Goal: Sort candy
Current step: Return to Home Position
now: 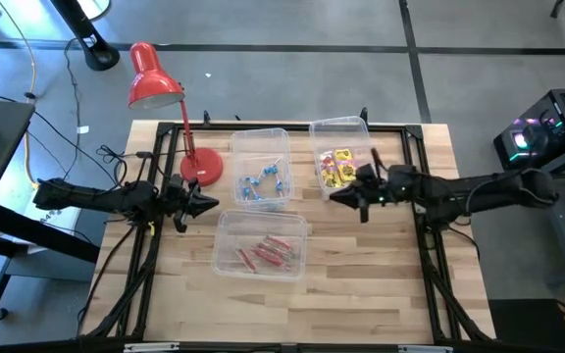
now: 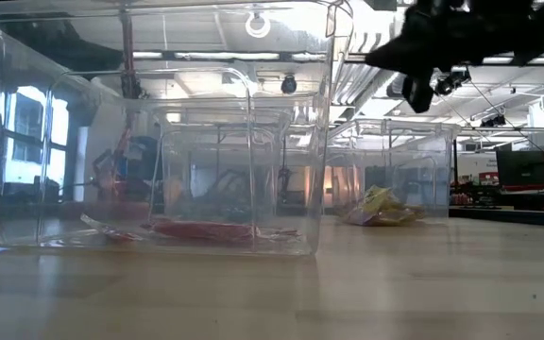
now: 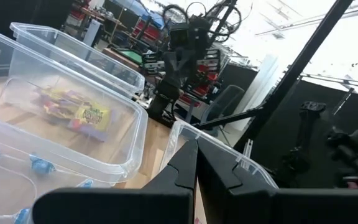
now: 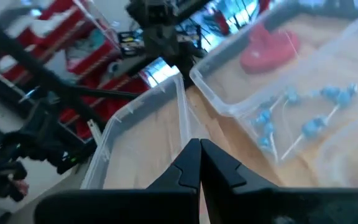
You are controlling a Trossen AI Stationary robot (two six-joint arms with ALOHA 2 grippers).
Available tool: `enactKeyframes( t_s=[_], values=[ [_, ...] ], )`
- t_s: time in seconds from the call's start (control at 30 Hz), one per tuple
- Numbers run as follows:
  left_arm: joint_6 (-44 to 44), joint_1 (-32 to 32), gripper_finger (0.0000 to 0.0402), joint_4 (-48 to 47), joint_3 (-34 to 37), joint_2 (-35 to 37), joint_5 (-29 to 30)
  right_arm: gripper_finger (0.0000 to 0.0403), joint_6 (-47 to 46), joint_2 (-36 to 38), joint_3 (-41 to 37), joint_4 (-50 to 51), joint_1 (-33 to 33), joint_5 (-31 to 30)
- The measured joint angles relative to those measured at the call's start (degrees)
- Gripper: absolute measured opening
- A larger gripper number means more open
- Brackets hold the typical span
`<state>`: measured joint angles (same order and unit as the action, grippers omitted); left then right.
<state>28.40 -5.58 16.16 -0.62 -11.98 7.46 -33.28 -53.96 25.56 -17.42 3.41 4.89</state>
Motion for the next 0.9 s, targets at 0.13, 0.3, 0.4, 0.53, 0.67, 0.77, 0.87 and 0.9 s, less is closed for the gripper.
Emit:
enactKeyframes(
  t_s=[0.13,0.3,0.4,0.53,0.67,0.77,0.87,0.9],
  values=[
    [-0.02,0.0,0.0,-0.02,0.0,-0.01,0.01,0.0,5.11,5.21,-6.87,-3.53,3.56,4.29],
    [-0.07,0.0,0.0,-0.02,-0.02,-0.01,0.03,0.0,5.38,11.57,-15.11,-9.12,3.64,4.98],
    [-0.08,0.0,0.0,-0.02,-0.02,-0.01,0.05,0.0,3.86,15.18,-19.65,-12.93,2.79,4.31],
    [-0.07,0.0,0.0,-0.02,-0.04,-0.01,0.05,0.0,3.13,18.71,-22.66,-14.57,2.07,2.91],
    [-0.07,0.0,0.0,-0.02,-0.04,-0.01,0.05,0.0,7.24,19.79,-21.71,-13.94,2.01,3.71],
    [-0.08,0.0,0.0,-0.04,-0.04,-0.01,0.05,0.0,14.54,19.89,-20.64,-14.21,1.43,8.03],
    [-0.07,0.0,0.0,-0.04,-0.04,-0.01,0.05,0.0,13.56,19.83,-20.47,-12.8,-0.97,8.65],
    [-0.07,0.0,0.0,-0.04,-0.04,-0.01,0.05,0.0,12.78,19.89,-20.43,-12.0,-2.08,8.63]
  ],
)
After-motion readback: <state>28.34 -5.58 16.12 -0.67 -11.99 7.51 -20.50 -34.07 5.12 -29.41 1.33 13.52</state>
